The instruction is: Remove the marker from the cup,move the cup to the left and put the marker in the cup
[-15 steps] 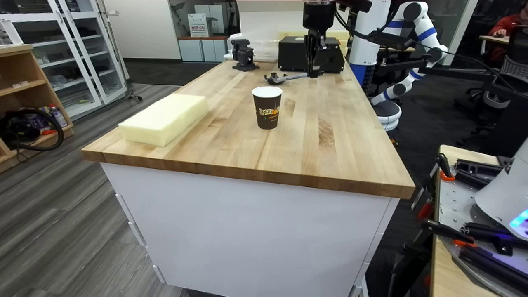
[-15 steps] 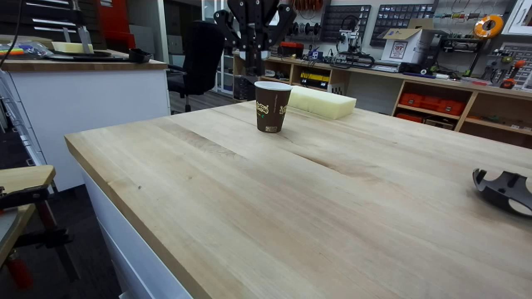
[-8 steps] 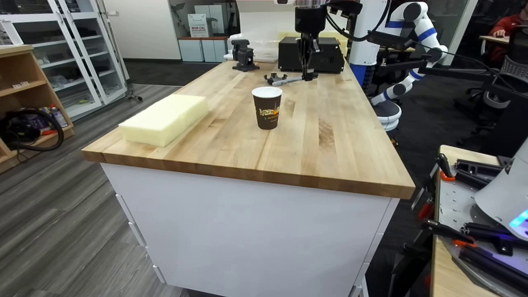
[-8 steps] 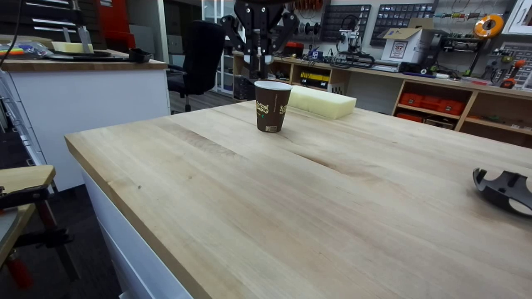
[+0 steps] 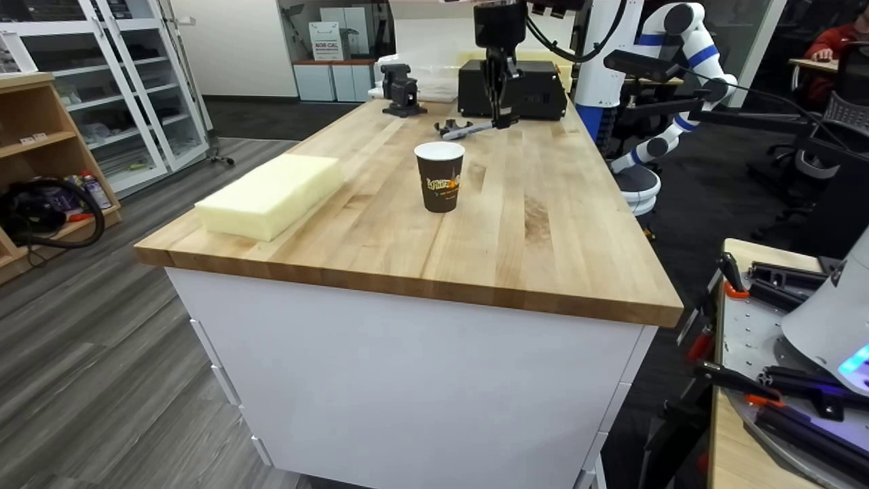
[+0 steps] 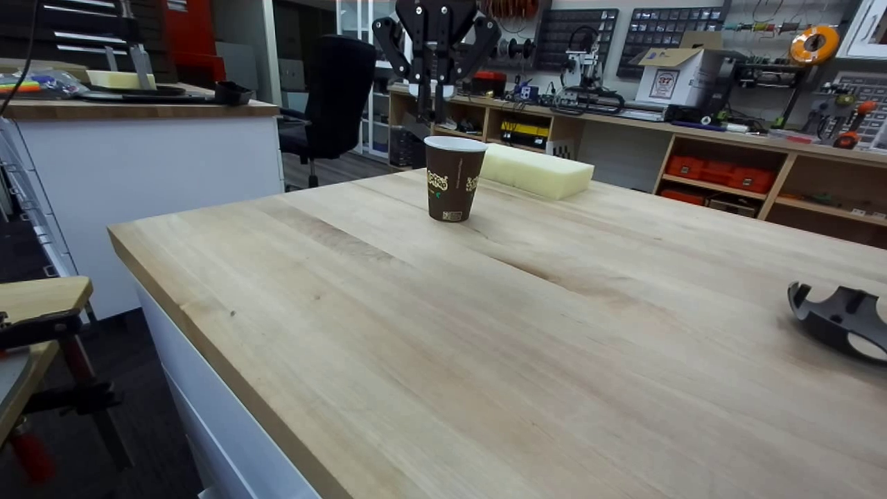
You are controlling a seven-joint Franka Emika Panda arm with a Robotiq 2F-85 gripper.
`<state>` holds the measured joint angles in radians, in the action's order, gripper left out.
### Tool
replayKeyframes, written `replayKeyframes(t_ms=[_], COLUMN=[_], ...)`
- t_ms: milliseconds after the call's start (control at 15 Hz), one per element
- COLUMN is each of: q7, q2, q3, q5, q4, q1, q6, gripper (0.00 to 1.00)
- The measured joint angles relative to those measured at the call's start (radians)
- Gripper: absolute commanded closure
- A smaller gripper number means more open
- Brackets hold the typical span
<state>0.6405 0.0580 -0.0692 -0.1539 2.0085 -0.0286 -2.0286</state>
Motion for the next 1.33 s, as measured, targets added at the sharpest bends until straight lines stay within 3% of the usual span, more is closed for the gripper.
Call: replayKeyframes(t_ms=[1333], q7=[0.014], q2=[0.117], q3=[-0.029], q5=[-0.002], q4=[-0.169], q1=[-0.012], q6=[0.197], gripper=[0.96])
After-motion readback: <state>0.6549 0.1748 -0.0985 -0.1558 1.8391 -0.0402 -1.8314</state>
